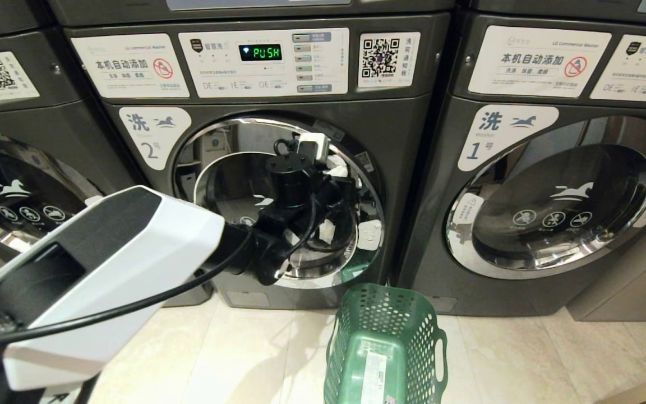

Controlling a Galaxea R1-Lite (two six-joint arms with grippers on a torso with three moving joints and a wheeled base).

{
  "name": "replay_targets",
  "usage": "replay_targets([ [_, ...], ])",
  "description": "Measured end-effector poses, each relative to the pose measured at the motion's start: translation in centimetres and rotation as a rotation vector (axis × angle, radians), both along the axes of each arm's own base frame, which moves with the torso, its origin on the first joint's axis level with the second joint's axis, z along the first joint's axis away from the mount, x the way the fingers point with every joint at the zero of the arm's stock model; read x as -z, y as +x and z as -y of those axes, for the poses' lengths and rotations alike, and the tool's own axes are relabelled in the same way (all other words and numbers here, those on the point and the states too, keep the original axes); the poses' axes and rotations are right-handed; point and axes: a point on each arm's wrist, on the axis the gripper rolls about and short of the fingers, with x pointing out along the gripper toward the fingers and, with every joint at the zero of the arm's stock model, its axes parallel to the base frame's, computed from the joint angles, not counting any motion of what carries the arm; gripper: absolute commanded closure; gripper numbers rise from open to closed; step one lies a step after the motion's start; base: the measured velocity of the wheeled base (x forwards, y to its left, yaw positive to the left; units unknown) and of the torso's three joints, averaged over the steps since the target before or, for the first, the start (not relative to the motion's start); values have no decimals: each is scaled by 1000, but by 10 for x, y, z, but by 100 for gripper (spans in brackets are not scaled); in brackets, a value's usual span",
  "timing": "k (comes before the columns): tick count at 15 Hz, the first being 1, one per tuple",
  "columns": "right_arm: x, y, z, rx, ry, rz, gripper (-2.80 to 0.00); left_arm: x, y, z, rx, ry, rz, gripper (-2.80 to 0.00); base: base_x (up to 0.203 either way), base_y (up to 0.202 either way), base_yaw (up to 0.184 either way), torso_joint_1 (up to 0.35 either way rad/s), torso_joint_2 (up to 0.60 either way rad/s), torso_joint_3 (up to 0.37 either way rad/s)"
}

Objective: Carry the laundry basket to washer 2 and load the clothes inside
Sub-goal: Close the washing machine door with the left hand, then press the washing machine door tightly with the right hand

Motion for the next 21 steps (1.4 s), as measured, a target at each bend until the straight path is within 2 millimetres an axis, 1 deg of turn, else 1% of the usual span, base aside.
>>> replay_targets([
  [4, 0, 0, 0, 1, 1, 0, 0, 22, 31, 11, -99, -6, 33, 0, 0, 0, 0, 0, 0, 0],
  [6, 0, 0, 0, 2, 2, 0, 0, 28, 43, 14, -128, -5, 66, 0, 0, 0, 0, 0, 0, 0],
  [8, 0, 0, 0, 2, 2, 0, 0, 41, 52, 14, -143, 9, 72, 0, 0, 0, 0, 0, 0, 0],
  [10, 0, 0, 0, 2, 3, 0, 0, 51, 55, 15, -142, 19, 62, 0, 0, 0, 0, 0, 0, 0],
  [13, 0, 0, 0, 2, 3, 0, 0, 57, 56, 15, -146, 25, 53, 0, 0, 0, 0, 0, 0, 0],
  [21, -2, 0, 0, -2, -11, 14, 0, 56, 53, 19, -141, 30, 49, 0, 0, 0, 0, 0, 0, 0],
])
